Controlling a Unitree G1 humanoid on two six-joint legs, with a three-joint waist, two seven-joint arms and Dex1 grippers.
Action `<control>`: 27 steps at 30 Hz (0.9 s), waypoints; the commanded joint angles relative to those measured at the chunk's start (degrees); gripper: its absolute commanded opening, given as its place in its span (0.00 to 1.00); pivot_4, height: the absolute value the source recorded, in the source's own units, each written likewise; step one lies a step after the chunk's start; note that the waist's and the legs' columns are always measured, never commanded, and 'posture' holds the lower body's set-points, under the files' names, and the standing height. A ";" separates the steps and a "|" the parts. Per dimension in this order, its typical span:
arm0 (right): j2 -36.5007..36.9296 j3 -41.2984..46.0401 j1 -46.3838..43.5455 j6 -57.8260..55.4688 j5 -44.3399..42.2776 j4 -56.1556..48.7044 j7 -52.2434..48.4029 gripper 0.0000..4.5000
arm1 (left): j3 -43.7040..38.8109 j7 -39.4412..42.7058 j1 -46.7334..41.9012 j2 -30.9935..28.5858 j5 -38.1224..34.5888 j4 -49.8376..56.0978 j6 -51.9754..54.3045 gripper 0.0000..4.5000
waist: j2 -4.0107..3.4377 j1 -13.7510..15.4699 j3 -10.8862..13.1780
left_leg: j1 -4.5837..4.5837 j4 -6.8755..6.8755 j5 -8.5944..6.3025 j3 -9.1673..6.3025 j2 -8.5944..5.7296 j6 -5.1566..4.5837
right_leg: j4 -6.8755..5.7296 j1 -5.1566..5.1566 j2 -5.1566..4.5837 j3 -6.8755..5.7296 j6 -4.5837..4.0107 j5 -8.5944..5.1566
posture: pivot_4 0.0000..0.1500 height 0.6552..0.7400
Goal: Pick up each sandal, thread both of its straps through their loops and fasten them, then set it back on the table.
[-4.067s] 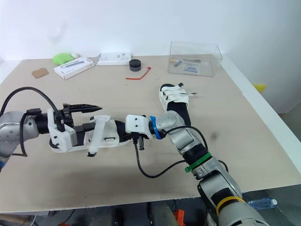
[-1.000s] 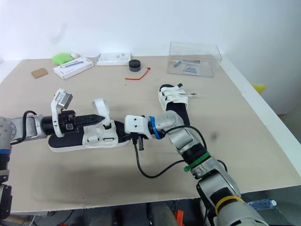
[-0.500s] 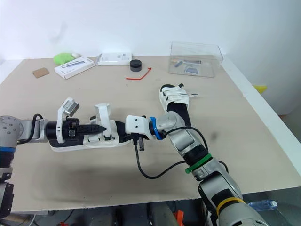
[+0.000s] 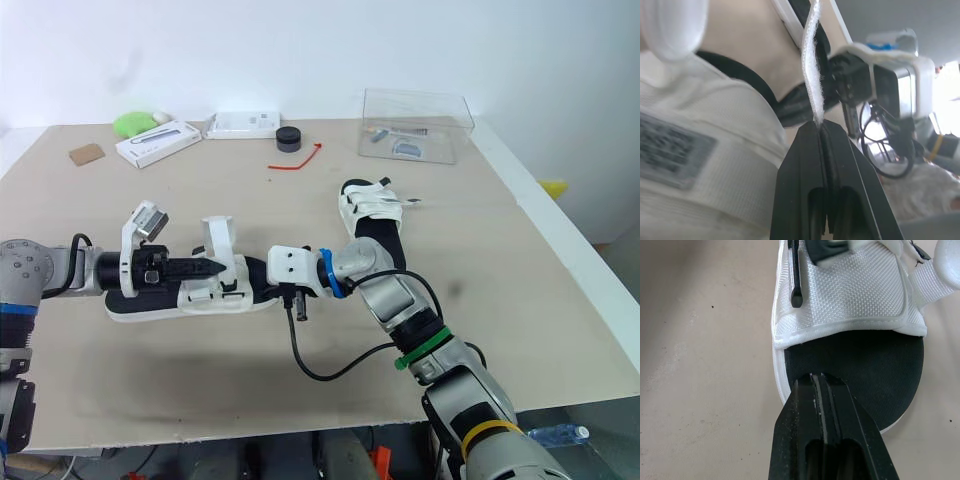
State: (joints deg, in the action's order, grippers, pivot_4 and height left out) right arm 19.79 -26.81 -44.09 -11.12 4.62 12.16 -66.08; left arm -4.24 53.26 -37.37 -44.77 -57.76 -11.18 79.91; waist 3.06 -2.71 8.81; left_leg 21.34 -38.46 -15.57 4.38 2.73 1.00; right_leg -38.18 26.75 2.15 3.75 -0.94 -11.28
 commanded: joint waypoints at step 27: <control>0.66 -0.69 0.41 -0.83 0.78 1.03 -0.24 0.00 | 8.18 9.17 -2.69 -1.88 13.29 0.33 -8.14 0.01 | 0.00 0.00 0.00 | -0.01 -0.01 0.00 0.01 -0.02 0.00 | 0.00 -0.01 0.00 0.01 0.02 0.00 | 1.00 0.84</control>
State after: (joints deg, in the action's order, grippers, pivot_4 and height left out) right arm 19.75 -26.80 -44.10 -11.16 4.62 12.29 -65.99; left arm 3.00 61.83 -39.69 -45.56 -46.24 -10.75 72.45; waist 3.06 -2.71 8.81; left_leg 21.33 -38.47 -15.57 4.38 2.71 0.99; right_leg -38.19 26.74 2.15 3.76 -0.92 -11.28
